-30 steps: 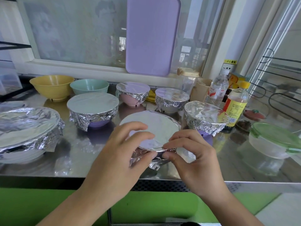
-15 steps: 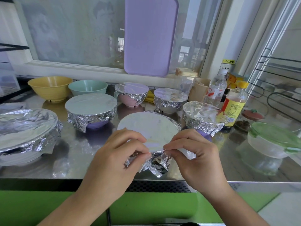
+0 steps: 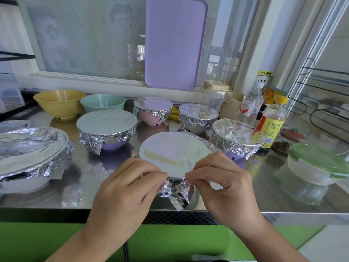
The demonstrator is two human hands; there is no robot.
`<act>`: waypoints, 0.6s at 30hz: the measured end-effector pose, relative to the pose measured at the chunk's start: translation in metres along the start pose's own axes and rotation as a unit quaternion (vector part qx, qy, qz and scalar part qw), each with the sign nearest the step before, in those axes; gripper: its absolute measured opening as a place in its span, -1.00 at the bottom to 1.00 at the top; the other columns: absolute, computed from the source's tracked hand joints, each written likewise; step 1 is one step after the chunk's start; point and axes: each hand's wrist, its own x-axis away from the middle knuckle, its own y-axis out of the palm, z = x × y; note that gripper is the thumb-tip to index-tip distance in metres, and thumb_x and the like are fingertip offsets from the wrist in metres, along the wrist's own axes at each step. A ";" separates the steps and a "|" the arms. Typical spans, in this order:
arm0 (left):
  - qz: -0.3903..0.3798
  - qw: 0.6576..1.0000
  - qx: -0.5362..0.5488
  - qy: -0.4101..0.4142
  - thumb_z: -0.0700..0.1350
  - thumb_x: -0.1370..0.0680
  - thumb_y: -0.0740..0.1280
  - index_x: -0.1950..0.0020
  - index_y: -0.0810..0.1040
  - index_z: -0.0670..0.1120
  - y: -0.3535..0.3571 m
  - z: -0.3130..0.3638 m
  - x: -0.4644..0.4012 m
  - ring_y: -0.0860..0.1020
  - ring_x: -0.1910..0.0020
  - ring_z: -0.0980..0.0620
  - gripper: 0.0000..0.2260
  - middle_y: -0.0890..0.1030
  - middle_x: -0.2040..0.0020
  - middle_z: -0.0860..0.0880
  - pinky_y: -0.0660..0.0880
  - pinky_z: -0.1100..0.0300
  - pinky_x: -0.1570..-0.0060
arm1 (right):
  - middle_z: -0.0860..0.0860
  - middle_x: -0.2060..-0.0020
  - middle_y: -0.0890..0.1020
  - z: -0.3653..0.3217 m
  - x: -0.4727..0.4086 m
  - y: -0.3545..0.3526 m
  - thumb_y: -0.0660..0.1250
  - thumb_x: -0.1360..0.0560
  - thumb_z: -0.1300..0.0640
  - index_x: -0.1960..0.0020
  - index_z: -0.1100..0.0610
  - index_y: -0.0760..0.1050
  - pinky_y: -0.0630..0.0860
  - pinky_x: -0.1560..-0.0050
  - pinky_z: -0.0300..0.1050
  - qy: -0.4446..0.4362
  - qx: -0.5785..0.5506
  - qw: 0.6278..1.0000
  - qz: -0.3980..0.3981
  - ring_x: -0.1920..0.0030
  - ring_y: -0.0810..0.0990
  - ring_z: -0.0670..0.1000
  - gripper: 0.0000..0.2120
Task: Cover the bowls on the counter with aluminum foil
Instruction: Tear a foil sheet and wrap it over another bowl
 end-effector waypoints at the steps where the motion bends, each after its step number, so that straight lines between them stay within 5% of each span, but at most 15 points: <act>1: -0.005 1.000 0.002 -0.003 -0.21 -0.59 0.46 -0.03 0.75 -0.14 0.000 0.000 0.000 0.61 0.05 -0.04 -0.92 0.64 0.05 0.01 0.57 0.04 0.06 | -0.09 0.16 0.67 -0.002 -0.001 0.002 0.62 -0.39 0.45 0.13 0.10 0.77 0.55 0.07 -0.12 0.000 -0.003 1.000 0.000 0.08 0.65 0.00 -0.74; 18: -0.046 0.995 0.032 -0.080 0.05 -0.62 0.38 -0.02 0.68 -0.05 -0.005 0.002 -0.005 0.57 -0.10 0.09 -0.81 0.55 -0.05 0.15 0.53 0.17 -0.02 | -0.10 0.11 0.67 -0.007 -0.005 0.005 0.58 -0.49 0.28 0.08 0.10 0.76 0.52 -0.01 -0.22 0.028 -0.052 0.998 -0.032 0.02 0.66 -0.04 -0.90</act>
